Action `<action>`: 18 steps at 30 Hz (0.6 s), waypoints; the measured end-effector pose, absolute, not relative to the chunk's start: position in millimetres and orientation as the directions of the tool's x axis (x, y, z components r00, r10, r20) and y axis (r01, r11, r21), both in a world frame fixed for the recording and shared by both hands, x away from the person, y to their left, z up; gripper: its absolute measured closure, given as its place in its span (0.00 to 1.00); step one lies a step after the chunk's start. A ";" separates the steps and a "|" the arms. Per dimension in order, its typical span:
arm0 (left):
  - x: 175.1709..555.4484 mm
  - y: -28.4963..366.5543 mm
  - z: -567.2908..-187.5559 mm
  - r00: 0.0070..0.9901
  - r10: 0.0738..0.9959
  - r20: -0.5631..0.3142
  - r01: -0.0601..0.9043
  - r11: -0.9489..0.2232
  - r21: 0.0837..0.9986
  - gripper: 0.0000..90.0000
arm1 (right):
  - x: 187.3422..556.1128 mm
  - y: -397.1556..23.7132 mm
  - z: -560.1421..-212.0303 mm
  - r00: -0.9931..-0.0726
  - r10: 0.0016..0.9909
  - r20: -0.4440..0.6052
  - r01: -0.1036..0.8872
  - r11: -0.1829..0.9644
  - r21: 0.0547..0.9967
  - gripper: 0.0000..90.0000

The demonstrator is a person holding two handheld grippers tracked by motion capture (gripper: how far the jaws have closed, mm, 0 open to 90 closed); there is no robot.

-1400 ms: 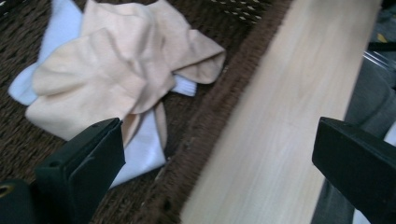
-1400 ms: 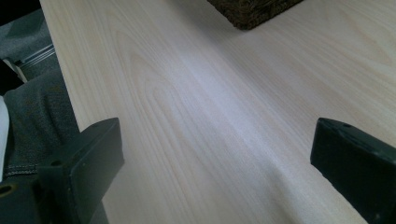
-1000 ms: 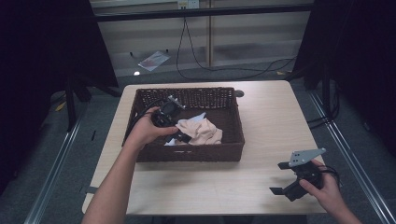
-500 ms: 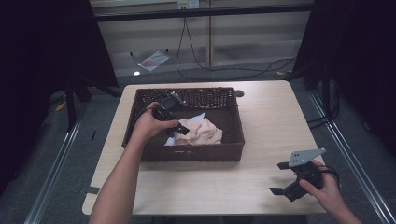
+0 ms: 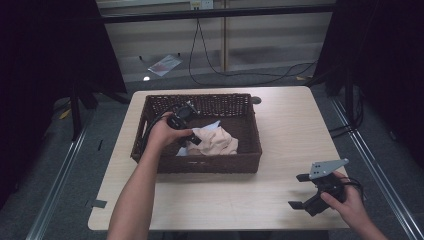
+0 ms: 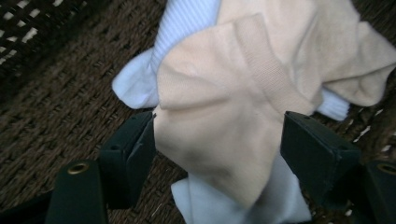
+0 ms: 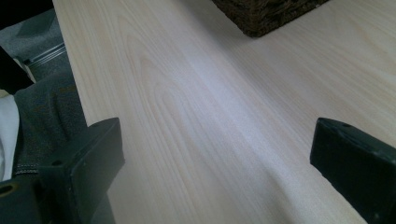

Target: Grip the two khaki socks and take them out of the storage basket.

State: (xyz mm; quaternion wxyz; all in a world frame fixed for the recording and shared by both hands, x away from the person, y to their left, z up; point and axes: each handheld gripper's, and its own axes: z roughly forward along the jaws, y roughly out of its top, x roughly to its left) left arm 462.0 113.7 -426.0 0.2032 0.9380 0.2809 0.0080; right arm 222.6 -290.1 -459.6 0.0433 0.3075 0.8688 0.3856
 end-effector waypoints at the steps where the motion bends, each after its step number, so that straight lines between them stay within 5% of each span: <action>1: 462.0 113.7 -426.0 0.842 0.530 -0.099 0.524 -0.760 0.386 0.29 | 222.6 -290.1 -459.6 -0.807 0.568 0.162 0.501 0.513 0.697 0.03; 5: 465.6 114.2 -434.2 0.849 0.519 -0.100 0.514 -0.768 0.382 0.38 | 222.4 -290.8 -458.9 -0.807 0.567 0.165 0.501 0.509 0.700 0.03; 9: 468.3 113.6 -443.8 0.839 0.526 -0.141 0.540 -0.767 0.347 0.71 | 223.0 -290.7 -459.0 -0.809 0.564 0.166 0.499 0.510 0.701 0.03; 14: 471.1 112.5 -445.2 0.838 0.512 -0.189 0.546 -0.780 0.308 0.95 | 223.0 -291.1 -458.7 -0.809 0.565 0.163 0.499 0.512 0.699 0.03; 18: 473.0 116.7 -436.5 0.813 0.534 -0.230 0.582 -0.751 0.312 0.98 | 222.9 -291.8 -457.9 -0.805 0.569 0.168 0.503 0.504 0.702 0.03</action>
